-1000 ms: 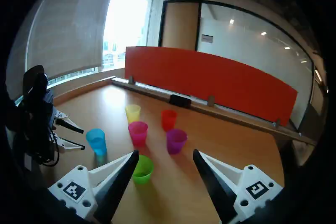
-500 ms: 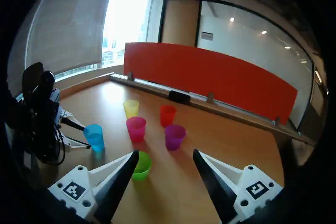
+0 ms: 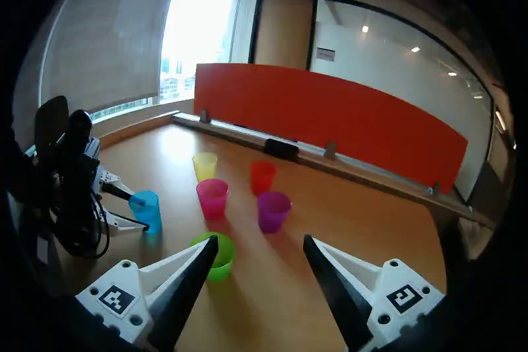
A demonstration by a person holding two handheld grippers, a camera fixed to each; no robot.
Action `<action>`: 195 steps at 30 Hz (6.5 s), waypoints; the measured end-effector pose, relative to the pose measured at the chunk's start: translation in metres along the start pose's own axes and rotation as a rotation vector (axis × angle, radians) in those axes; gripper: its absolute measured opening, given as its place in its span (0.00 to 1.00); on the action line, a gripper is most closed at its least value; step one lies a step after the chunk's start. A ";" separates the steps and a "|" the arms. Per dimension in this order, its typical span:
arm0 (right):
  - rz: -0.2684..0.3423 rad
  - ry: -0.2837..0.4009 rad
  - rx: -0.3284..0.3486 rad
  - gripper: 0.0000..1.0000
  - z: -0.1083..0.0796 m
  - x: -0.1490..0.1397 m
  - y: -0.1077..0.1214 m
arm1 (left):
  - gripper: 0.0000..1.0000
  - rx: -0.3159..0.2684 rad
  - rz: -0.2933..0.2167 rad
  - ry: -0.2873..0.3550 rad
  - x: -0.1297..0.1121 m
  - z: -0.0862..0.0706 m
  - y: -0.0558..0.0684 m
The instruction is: Pour water
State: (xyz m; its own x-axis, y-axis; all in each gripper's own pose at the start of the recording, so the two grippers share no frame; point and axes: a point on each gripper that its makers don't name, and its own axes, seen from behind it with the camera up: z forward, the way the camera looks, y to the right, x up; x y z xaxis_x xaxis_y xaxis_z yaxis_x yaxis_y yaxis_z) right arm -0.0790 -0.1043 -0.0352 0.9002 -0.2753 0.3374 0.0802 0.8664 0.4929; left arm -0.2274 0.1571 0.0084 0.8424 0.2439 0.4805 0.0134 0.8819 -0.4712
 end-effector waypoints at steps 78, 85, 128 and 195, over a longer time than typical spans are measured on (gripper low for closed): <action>-0.017 -0.056 0.049 1.00 0.022 -0.047 -0.017 | 0.79 -0.028 -0.014 -0.011 0.030 -0.014 0.001; -0.015 -0.082 0.077 1.00 0.034 -0.065 -0.030 | 0.80 -0.018 -0.019 0.000 0.036 -0.025 -0.001; -0.017 -0.171 0.164 0.97 0.120 -0.117 -0.082 | 0.79 -0.009 -0.020 0.006 0.030 -0.046 -0.017; -0.021 -0.013 0.241 0.85 -0.033 0.022 -0.098 | 0.80 -0.097 0.373 0.082 0.196 -0.149 0.050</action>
State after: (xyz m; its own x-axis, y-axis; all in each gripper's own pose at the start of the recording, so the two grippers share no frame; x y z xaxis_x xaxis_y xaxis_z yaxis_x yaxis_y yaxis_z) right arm -0.0534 -0.1815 -0.1027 0.8938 -0.2991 0.3342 -0.0066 0.7363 0.6766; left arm 0.0187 0.1892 -0.0313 0.8391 0.5041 0.2046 -0.2542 0.6959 -0.6717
